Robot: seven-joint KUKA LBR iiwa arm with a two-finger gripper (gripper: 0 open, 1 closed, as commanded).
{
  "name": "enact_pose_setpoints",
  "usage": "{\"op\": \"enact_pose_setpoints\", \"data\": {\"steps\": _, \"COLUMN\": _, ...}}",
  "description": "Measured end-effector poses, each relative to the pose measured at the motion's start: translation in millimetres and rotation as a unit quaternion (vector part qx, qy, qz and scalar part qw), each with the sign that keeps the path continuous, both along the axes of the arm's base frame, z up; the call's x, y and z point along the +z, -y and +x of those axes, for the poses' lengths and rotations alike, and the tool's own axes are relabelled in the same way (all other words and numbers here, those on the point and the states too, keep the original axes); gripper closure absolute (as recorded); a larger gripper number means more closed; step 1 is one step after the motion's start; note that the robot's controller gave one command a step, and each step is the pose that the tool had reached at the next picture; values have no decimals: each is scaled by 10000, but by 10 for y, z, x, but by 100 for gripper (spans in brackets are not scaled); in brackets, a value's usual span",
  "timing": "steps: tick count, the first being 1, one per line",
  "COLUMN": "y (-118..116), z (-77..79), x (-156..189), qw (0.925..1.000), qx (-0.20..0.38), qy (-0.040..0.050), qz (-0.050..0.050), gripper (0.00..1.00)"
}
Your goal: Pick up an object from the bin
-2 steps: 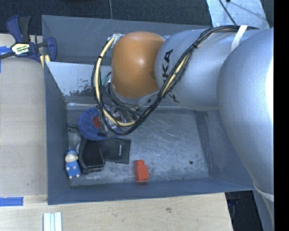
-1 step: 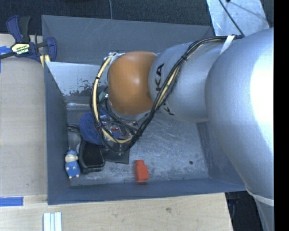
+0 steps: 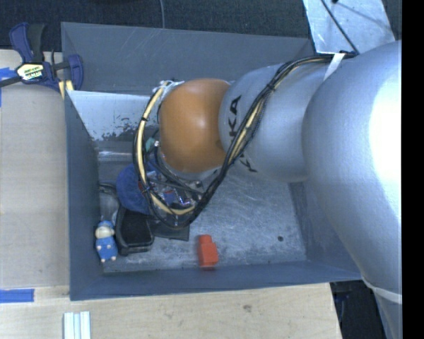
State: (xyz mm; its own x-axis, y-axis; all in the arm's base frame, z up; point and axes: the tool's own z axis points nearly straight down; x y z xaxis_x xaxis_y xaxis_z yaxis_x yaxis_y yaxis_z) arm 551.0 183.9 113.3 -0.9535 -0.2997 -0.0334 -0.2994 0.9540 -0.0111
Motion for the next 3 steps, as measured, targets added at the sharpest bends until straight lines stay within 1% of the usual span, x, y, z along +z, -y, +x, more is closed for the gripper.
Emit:
{"op": "enact_pose_setpoints", "data": {"steps": 1, "y": -22, "z": -81, "x": -75, "qw": 9999, "qx": 23, "qy": -126, "qz": -12, "gripper": 0}}
{"op": "enact_pose_setpoints", "data": {"steps": 2, "y": 35, "z": 277, "x": -288, "qw": 9647, "qx": 2634, "qy": 17, "qz": -64, "gripper": 0}}
{"op": "enact_pose_setpoints", "data": {"steps": 3, "y": -47, "z": 336, "x": -224, "qw": 9647, "qx": 2626, "qy": 191, "qz": 1, "gripper": 100}}
